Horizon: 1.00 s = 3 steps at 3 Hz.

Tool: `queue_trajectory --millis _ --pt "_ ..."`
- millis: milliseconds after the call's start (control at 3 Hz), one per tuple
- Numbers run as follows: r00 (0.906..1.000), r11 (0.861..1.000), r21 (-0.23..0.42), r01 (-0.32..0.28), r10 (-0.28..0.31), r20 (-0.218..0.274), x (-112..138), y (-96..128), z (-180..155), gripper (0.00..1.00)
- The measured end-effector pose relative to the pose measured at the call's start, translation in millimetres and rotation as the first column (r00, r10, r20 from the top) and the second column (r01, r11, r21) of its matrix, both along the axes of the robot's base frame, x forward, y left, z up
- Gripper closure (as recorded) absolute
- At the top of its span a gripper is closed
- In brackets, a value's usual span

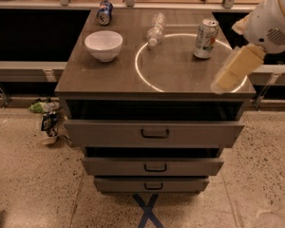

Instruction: Move water bottle near white bowl

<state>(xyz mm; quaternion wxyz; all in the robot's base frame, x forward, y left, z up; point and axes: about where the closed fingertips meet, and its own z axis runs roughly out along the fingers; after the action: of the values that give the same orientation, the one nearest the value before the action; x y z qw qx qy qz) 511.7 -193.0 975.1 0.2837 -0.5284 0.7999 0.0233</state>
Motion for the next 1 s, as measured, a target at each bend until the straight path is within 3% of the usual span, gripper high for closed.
queue_trajectory --millis 333,667,1000 --pt "0.9931 0.991 0.109 0.079 -0.088 0.078 54 -3 -14 0.00" --pt "0.9754 0.958 0.241 0.158 -0.189 0.113 108 10 -34 0.00" --pt "0.9460 0.870 0.438 0.226 -0.303 0.115 171 37 -47 0.00"
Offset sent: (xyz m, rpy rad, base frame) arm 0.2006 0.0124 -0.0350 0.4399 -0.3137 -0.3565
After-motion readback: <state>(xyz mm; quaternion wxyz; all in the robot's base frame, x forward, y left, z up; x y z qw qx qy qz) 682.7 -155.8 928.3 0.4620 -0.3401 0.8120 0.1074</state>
